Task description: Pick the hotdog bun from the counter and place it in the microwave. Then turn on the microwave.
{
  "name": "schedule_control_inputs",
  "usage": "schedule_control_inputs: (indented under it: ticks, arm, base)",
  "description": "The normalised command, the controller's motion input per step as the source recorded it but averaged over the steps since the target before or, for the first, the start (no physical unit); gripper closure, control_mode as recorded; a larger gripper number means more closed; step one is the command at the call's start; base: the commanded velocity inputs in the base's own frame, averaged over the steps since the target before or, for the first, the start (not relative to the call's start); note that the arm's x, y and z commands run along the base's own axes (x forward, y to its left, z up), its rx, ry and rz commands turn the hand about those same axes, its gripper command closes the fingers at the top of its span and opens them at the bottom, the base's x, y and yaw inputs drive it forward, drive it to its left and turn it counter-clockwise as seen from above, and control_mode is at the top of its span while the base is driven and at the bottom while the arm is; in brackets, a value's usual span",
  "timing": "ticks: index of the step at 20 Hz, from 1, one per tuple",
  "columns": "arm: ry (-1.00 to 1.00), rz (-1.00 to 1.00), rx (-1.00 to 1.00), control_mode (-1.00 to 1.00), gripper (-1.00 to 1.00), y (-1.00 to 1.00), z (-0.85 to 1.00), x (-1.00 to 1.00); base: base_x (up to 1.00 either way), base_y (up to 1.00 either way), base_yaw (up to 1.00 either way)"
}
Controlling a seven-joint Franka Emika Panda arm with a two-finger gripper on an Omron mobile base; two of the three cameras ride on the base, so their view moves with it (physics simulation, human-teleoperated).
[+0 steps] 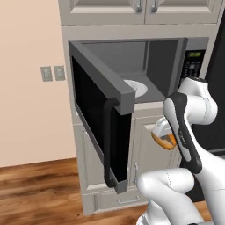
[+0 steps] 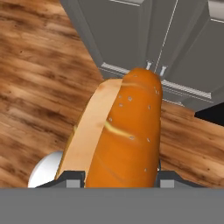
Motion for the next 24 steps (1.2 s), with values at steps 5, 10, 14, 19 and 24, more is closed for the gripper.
schedule_control_inputs:
  ticks: [5, 10, 14, 19, 24]
  arm:
    - [0.0, 0.0, 0.0, 1.0, 1.0, 0.0, 0.0, 0.0]
    - [0.0, 0.0, 0.0, 1.0, 1.0, 0.0, 0.0, 0.0]
    - [0.0, 0.0, 0.0, 1.0, 1.0, 0.0, 0.0, 0.0]
    - [0.0, 0.0, 0.0, 1.0, 1.0, 0.0, 0.0, 0.0]
    - [0.0, 0.0, 0.0, 1.0, 1.0, 0.0, 0.0, 0.0]
  base:
    - [0.25, 0.12, 0.03]
    - [0.27, 0.02, 0.05]
    - [0.33, 0.0, 0.07]
    - [0.27, 0.0, 0.06]
    - [0.03, 0.0, 0.0]
